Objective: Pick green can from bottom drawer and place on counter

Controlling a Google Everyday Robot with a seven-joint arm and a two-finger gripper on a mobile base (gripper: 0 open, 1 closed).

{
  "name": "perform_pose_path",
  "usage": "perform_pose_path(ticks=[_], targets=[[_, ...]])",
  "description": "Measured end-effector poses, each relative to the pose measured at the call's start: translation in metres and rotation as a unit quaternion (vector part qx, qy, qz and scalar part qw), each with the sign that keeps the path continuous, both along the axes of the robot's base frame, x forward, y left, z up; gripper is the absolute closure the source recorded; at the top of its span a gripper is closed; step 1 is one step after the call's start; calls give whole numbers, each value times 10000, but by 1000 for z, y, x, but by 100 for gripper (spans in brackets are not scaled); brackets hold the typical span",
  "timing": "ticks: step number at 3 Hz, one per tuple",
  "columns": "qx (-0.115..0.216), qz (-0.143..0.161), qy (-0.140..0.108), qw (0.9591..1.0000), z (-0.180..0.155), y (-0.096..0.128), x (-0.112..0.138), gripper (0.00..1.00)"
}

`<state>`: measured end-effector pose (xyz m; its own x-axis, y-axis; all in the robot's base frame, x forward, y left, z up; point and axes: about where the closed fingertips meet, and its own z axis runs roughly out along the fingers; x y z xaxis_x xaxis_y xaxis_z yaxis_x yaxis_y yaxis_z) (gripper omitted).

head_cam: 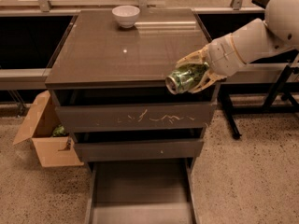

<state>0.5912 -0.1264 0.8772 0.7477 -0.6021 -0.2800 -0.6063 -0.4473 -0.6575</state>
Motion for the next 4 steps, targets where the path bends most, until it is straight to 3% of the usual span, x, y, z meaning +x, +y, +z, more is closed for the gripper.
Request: perform_pose_path(ticks=[1, 3, 4], targets=[[0, 0, 0, 10000, 0, 0, 0, 100], [579, -370, -323, 9971, 43, -7, 65, 100], [951, -757, -269, 9922, 49, -14, 106, 100]])
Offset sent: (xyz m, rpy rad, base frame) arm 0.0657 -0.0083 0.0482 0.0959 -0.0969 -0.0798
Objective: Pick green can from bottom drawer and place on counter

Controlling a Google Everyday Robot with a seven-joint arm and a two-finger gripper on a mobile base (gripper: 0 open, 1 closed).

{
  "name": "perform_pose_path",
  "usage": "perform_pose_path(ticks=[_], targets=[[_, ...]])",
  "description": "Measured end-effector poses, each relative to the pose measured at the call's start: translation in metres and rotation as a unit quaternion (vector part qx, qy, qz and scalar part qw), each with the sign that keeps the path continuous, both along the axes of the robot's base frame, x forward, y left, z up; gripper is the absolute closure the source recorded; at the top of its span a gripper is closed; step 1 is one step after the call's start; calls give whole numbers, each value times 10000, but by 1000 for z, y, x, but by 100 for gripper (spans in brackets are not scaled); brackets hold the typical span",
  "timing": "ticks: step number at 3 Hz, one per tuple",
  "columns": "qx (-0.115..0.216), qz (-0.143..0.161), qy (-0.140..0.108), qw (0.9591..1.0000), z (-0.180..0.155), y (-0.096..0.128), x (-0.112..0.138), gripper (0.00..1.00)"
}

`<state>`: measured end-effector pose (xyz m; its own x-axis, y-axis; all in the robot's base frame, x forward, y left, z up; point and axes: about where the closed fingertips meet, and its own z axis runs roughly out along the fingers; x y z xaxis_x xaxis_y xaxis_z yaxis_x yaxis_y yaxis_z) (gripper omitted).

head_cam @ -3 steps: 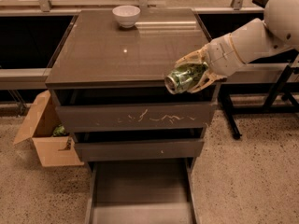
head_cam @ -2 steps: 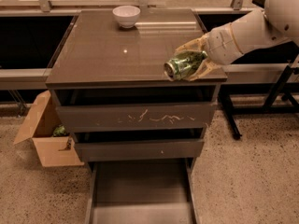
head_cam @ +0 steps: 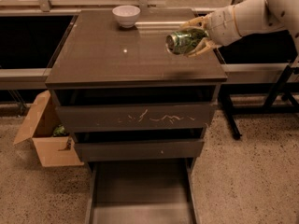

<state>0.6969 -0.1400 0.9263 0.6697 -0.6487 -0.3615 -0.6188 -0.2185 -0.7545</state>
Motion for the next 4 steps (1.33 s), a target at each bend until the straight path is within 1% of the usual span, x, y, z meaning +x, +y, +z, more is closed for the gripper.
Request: perform_pose_path(ticks=[1, 2, 3, 4], targets=[[439, -373, 200, 9981, -5, -7, 42, 100], [774, -701, 445, 9935, -19, -13, 75, 100], [1045, -1010, 764, 9864, -39, -19, 102, 97], [1158, -1109, 927, 9827, -49, -19, 114, 74]])
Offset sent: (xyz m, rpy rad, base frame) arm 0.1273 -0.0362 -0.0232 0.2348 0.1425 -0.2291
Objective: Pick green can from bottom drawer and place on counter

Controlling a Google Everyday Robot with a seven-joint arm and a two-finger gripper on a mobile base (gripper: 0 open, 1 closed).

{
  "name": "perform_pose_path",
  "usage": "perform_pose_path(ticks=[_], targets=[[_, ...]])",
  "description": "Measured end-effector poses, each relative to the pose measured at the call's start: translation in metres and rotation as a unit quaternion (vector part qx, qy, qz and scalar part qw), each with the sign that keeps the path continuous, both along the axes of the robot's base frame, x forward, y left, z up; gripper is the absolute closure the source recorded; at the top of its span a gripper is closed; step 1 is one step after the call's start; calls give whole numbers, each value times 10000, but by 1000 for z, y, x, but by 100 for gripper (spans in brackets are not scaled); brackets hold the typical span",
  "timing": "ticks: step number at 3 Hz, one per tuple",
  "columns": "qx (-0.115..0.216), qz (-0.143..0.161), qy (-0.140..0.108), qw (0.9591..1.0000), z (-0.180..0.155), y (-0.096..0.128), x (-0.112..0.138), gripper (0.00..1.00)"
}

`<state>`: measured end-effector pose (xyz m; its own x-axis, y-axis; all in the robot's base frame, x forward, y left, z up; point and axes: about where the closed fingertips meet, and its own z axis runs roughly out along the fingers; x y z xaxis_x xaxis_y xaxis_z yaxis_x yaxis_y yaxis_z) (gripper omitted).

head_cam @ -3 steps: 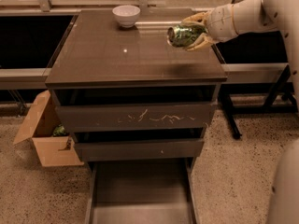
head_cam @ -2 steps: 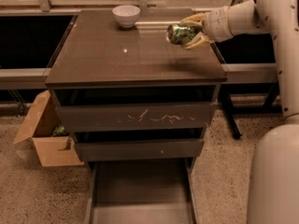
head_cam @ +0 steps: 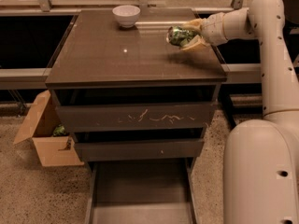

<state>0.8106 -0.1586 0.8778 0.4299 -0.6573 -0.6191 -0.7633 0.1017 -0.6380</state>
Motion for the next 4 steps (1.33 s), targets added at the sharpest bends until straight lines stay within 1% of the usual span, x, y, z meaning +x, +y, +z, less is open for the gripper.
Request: perform_pose_path(ticks=[1, 3, 4], targets=[[42, -56, 88, 9999, -5, 0, 7, 51], [79, -112, 115, 9998, -5, -1, 12, 5], [110, -138, 109, 9998, -4, -4, 12, 0]])
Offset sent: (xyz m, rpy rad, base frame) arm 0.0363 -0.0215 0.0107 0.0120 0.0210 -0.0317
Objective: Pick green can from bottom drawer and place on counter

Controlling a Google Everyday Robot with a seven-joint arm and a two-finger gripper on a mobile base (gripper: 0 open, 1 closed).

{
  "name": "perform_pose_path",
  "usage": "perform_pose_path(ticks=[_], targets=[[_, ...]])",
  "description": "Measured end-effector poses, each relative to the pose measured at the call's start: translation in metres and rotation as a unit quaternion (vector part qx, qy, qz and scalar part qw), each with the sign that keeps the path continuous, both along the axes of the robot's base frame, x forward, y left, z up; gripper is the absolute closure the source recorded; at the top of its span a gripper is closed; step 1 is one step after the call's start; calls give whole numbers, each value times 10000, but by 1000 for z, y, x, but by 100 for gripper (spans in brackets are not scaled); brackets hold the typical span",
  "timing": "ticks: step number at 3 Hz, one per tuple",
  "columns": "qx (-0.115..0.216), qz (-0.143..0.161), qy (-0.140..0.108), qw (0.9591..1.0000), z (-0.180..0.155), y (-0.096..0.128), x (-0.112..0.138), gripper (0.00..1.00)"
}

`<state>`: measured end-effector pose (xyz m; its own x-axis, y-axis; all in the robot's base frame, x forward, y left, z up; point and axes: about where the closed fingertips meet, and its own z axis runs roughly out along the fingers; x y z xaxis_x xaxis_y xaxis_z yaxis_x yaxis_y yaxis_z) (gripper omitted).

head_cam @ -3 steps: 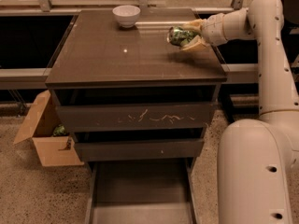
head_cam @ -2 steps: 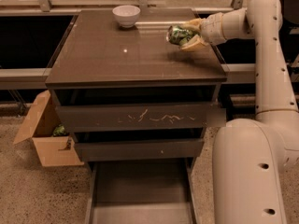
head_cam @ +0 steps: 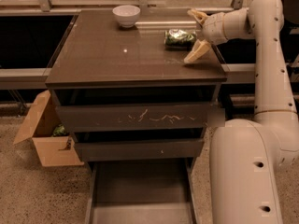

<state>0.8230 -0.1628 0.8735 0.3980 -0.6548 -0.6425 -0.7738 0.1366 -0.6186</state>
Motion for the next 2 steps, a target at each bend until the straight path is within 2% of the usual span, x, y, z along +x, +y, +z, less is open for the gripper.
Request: perform_pose_path(ticks=[1, 2], targets=[[0, 0, 0, 10000, 0, 0, 0, 0], [89, -216, -301, 9993, 24, -28, -5, 0]])
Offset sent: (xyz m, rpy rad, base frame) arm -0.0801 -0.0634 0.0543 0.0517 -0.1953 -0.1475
